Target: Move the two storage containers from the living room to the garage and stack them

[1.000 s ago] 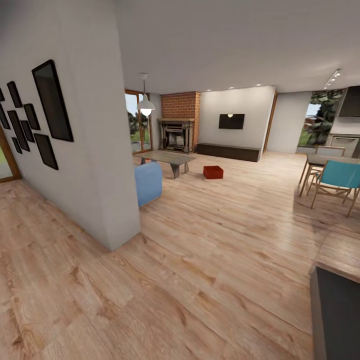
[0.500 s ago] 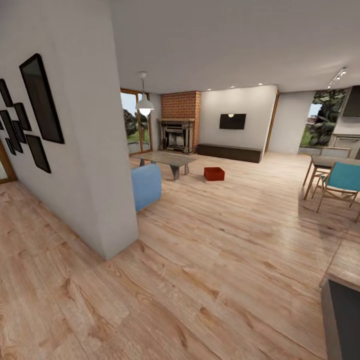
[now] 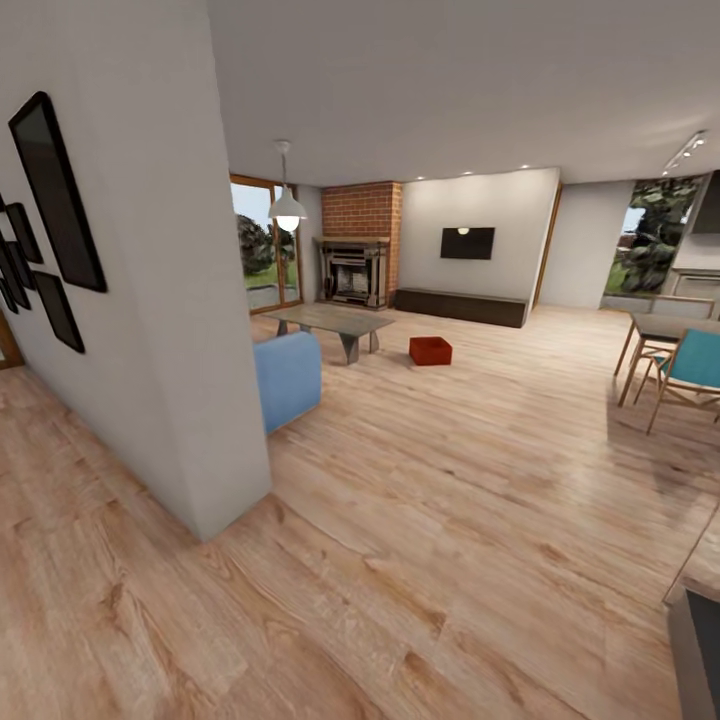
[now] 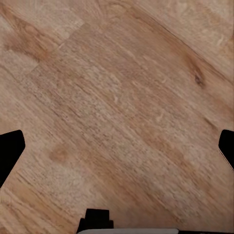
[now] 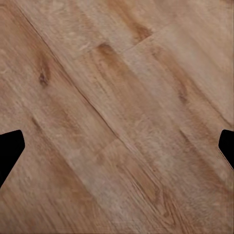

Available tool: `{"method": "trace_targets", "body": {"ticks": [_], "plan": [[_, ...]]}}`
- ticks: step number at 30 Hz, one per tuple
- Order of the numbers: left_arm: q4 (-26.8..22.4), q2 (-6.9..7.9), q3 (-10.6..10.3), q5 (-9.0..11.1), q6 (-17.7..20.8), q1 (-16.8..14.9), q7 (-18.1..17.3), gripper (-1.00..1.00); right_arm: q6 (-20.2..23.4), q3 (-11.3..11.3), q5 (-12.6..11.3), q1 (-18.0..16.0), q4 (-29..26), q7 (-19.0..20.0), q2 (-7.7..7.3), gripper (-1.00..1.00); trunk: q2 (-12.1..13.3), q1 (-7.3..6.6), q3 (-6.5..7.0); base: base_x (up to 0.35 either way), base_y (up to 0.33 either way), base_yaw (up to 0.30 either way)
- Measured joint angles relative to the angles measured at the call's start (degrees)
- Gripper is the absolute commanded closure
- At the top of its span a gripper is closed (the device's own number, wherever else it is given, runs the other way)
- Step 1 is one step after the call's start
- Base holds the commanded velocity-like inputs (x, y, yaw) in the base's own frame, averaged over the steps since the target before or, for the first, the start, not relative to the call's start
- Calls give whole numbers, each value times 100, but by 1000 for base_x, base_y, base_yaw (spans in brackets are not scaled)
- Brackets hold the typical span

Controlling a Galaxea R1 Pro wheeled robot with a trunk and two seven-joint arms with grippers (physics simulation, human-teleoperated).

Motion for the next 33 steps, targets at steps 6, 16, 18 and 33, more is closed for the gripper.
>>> {"method": "trace_targets", "body": {"ticks": [6, 16, 18, 33], "plan": [[1, 0, 0, 0, 0, 0, 0, -100, 0, 1, 0, 1, 0, 0, -1, -100, 0, 0, 0, 329, 0, 0], [3, 0, 0, 0, 0, -1, 3, -100, 0, 2, 7, 0, -1, 0, -1, -100, 0, 0, 0, 329, 0, -76], [4, 0, 0, 0, 0, -1, 3, -100, 0, 2, 8, 1, -1, 0, 1, -100, 0, 0, 0, 329, 0, -252], [2, 0, 0, 0, 0, -1, 3, -100, 1, 3, 9, 2, -1, 0, 3, -100, 0, 0, 0, 329, 0, -273]]}}
